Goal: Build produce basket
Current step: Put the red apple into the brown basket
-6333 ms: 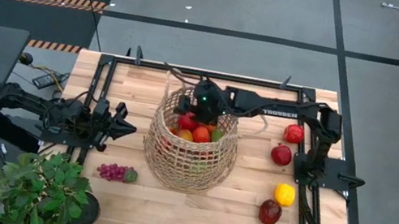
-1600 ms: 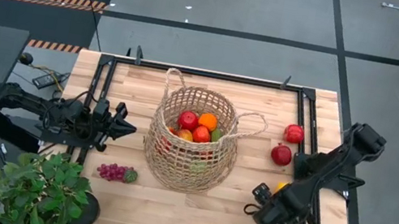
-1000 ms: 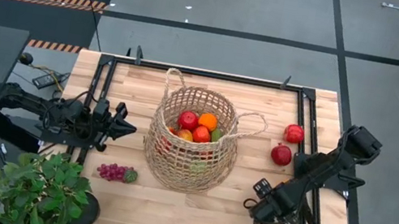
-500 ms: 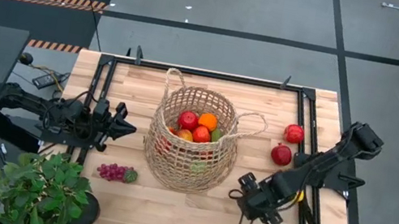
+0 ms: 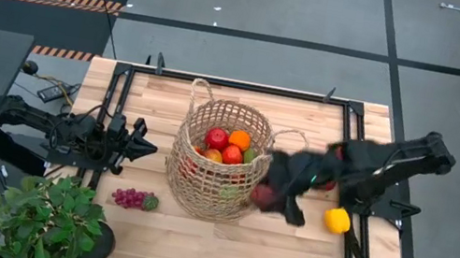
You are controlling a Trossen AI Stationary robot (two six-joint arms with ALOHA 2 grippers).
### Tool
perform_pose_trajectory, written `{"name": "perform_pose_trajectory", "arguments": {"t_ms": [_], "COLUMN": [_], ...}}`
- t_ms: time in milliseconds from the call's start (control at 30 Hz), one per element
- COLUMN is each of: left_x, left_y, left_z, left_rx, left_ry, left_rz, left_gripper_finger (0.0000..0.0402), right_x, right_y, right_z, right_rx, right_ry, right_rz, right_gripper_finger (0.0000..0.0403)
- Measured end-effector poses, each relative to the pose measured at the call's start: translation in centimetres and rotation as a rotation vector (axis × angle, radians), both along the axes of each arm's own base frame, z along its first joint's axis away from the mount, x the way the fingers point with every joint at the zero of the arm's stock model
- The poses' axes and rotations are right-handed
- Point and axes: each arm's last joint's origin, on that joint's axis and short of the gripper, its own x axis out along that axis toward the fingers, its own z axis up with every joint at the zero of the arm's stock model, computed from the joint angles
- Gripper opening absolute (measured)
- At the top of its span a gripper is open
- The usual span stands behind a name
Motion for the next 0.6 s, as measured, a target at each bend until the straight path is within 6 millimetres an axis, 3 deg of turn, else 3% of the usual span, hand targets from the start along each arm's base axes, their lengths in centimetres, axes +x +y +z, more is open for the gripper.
{"name": "perform_pose_trajectory", "arguments": {"t_ms": [200,300,400,600], "left_x": [0.0,0.0,0.0,0.0], "left_y": [0.0,0.0,0.0,0.0], "left_z": [0.0,0.0,0.0,0.0], "left_rx": [0.0,0.0,0.0,0.0], "left_ry": [0.0,0.0,0.0,0.001], "left_rz": [0.0,0.0,0.0,0.0], "left_gripper_finger": [0.0036,0.0034,0.0029,0.0033], "right_x": [-0.7,-1.4,-2.1,-2.1], "right_y": [-3.0,-4.2,-5.3,-6.9], "right_z": [6.6,8.7,9.8,10.0], "right_rx": [0.112,0.144,0.149,0.115], "right_ry": [-0.352,-0.502,-0.586,-0.605], "right_rz": [-0.102,-0.141,-0.174,-0.227], "right_gripper_finger": [0.0325,0.0325,0.0325,0.0325]}}
